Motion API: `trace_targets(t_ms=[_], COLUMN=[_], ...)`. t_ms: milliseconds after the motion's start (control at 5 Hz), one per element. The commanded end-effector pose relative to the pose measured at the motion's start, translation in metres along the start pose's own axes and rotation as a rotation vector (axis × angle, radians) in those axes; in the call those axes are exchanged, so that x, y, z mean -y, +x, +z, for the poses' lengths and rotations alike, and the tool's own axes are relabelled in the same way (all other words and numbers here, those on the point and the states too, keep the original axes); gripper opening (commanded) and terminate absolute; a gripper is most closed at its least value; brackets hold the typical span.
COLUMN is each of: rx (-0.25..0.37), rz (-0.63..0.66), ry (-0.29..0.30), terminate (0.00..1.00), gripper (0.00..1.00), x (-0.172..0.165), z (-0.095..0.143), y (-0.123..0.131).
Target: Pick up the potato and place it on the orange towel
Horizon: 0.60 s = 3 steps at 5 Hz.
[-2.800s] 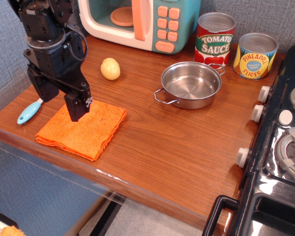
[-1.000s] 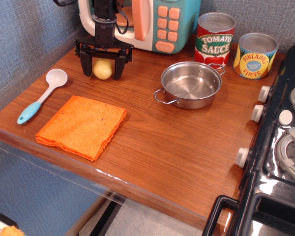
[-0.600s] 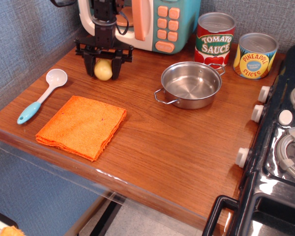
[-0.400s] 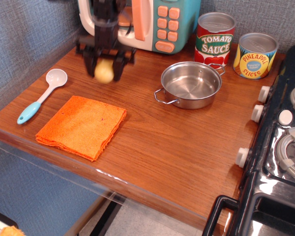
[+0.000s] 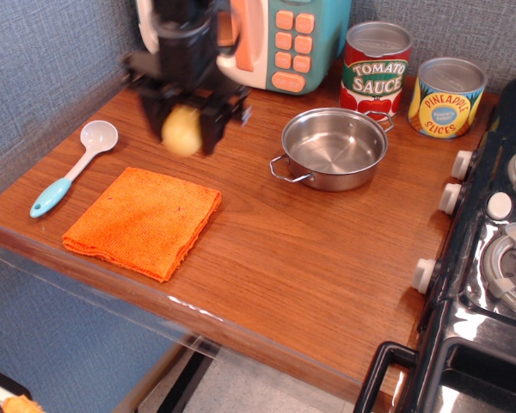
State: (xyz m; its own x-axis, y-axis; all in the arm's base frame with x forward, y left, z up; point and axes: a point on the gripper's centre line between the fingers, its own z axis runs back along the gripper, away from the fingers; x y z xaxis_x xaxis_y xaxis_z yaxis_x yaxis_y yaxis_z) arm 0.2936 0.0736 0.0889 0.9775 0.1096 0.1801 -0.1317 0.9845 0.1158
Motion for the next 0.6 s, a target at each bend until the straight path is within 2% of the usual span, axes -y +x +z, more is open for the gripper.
trace_targets(t_ms=[0,200,400], rx=[-0.024,-0.032,-0.026], rz=[0.051,0.048,0.035], ry=[0.04,0.024,0.011], terminate=[0.0,0.0,0.0], gripper=[0.0,0.0,1.0], x=[-0.0487,-0.0505,-0.0481], z=[-0.0095,-0.011,-0.007], y=[-0.042,-0.0463,-0.0464])
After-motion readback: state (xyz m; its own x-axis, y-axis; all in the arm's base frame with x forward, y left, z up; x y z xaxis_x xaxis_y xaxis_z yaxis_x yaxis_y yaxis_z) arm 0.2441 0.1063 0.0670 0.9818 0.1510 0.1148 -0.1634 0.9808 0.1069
